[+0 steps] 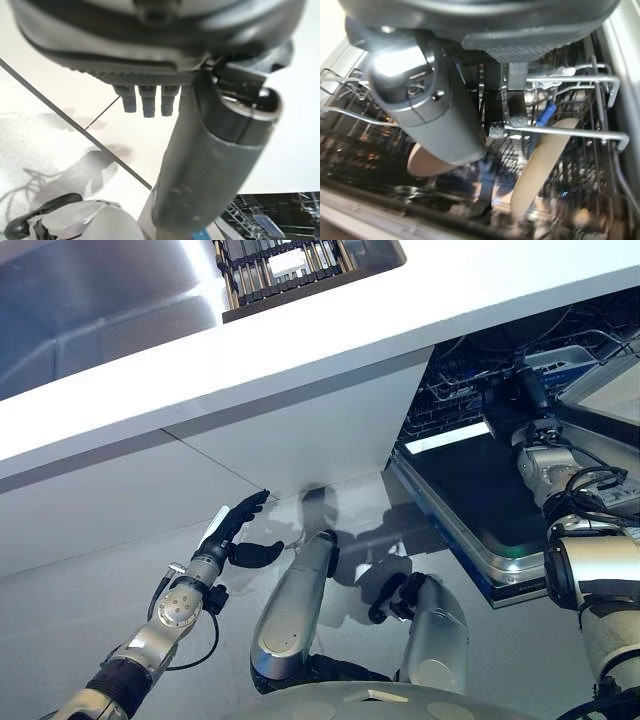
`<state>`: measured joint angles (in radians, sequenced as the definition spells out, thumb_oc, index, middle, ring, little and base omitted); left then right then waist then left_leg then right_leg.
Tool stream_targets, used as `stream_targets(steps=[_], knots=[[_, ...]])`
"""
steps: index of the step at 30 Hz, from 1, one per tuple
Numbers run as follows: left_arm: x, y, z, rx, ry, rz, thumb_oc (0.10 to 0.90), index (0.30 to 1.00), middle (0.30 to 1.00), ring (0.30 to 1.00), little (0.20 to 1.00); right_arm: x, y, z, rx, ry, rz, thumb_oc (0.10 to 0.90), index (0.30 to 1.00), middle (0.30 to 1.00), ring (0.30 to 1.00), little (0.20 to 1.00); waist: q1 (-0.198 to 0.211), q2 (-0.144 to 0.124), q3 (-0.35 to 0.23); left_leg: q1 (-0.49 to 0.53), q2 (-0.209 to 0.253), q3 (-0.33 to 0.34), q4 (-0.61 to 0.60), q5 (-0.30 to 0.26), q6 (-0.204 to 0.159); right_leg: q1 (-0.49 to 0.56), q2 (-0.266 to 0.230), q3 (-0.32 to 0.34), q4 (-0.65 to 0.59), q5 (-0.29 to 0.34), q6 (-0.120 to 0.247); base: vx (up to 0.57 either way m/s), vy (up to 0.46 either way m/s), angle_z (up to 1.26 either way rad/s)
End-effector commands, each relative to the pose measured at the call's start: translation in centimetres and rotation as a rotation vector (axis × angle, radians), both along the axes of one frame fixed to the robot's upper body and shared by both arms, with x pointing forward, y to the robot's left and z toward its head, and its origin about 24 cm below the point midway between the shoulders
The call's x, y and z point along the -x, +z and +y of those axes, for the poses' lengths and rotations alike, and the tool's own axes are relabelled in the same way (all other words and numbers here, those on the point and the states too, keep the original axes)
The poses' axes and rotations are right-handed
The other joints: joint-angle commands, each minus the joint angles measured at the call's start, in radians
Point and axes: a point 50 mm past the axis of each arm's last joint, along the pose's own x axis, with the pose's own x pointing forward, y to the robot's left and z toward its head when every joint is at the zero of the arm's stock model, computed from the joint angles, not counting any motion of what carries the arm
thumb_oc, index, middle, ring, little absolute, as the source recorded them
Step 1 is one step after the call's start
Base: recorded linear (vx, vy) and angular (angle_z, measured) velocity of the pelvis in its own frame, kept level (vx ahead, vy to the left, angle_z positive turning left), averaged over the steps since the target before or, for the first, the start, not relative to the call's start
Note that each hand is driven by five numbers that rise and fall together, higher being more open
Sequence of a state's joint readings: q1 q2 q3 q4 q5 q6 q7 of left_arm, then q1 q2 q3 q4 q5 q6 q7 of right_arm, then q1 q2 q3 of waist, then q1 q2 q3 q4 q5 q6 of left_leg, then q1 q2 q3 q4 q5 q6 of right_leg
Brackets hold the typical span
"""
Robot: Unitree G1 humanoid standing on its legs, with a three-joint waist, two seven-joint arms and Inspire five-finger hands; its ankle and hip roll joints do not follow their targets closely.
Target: Pick up plates and place into dishwasher.
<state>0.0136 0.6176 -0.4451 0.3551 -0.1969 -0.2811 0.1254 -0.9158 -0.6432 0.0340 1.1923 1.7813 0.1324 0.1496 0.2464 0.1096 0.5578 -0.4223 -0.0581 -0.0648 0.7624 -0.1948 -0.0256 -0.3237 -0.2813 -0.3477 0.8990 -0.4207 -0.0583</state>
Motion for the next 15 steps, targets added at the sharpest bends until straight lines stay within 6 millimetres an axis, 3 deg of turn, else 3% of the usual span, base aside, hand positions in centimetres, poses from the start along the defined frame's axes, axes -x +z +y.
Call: stream_targets(steps=[1,8,9,15], knots=[[1.2,0.8,-0.2,0.024,-0.048,-0.036,0.8,0.9,0.9,0.9,0.9,1.0,17.7,-0.3,0.007,-0.021,-0.859,0.1,0.3,0.3,0.3,0.2,0.001,-0.004,-0.172,0.051,0.003,0.051,0.046,-0.137,0.071,0.073,0.023,0.054,-0.054,0.107,0.029,-0.02,-0.033,-0.01],[1.3,0.9,-0.4,0.022,-0.072,-0.064,0.8,0.9,0.9,0.9,0.9,0.9,14.7,-2.2,0.136,-0.08,-0.597,0.1,0.3,0.3,0.3,0.2,-0.02,-0.031,-0.181,0.062,0.024,0.062,0.055,-0.151,0.071,0.087,0.048,0.072,-0.089,0.119,0.025,-0.02,-0.036,-0.05],[1.2,1.0,-0.5,0.023,-0.077,-0.068,0.8,0.9,0.9,0.9,0.9,1.0,13.8,-2.6,0.203,-0.088,-0.541,0.8,0.9,0.9,0.9,0.9,-0.028,-0.038,-0.183,0.063,0.029,0.062,0.047,-0.141,0.07,0.089,0.054,0.074,-0.107,0.134,0.022,-0.03,-0.027,-0.08],[0.6,1.0,-1.2,0.024,-0.086,-0.083,0.8,0.9,0.9,0.9,0.9,1.3,10.9,-3.4,0.399,-0.132,-0.332,0.8,0.9,0.9,0.9,0.9,-0.066,-0.067,-0.188,0.085,0.056,0.082,0.019,-0.13,0.075,0.097,0.078,0.099,-0.152,0.158,0.02,-0.02,-0.022,-0.14]])
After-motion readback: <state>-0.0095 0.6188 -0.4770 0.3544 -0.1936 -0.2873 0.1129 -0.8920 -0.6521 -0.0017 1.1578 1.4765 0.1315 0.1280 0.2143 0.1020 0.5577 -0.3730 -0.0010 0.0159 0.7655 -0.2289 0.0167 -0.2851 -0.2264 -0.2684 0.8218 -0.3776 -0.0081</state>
